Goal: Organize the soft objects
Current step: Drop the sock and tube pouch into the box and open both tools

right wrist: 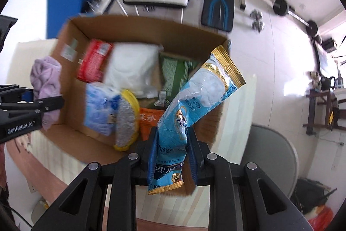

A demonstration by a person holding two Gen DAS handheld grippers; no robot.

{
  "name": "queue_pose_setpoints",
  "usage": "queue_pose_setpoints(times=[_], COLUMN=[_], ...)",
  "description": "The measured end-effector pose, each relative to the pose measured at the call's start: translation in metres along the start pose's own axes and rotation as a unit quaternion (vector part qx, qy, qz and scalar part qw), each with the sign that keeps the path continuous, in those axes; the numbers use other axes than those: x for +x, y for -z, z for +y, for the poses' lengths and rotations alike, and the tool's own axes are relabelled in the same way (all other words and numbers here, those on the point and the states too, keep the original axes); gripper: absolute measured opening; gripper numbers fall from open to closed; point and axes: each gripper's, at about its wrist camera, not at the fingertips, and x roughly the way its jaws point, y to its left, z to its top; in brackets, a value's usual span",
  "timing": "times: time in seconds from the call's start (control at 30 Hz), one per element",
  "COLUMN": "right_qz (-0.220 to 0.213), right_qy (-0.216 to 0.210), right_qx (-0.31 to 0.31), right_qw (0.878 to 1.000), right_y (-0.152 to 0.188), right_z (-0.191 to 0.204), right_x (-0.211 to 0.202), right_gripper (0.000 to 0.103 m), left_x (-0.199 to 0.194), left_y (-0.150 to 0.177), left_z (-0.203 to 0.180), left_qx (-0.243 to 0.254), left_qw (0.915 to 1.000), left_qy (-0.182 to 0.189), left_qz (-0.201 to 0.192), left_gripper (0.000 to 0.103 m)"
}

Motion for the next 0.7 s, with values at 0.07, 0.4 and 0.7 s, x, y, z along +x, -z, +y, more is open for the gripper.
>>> queue_pose_setpoints(times=[0.07,0.4,0.7], right_qz=[0.017,0.055,0.038], right_qy=[0.011,0.03,0.003], right_qx=[0.005,0.032,0.068], right_qw=[1.0,0.998,0.997], right_y=[-0.003,-0.018,-0.032], right_z=[-0.002,-0.01,-0.015], right_x=[0.022,0.065,0.059], right_gripper=[0.027,0.029,0.096], left_x=[0.02,0.036,0.001], left_y=[-0.002,-0.007,0.004], left_z=[0.007,0.014,0.016], left_qx=[-0.008,-0.005,0.003], left_qw=[0.9998,0.9997,0.9997], left_qy=[-0.004,0.006,0.005], left_qz=[0.018,0.024,-0.025], left_gripper=[0.034,0.05,0.092])
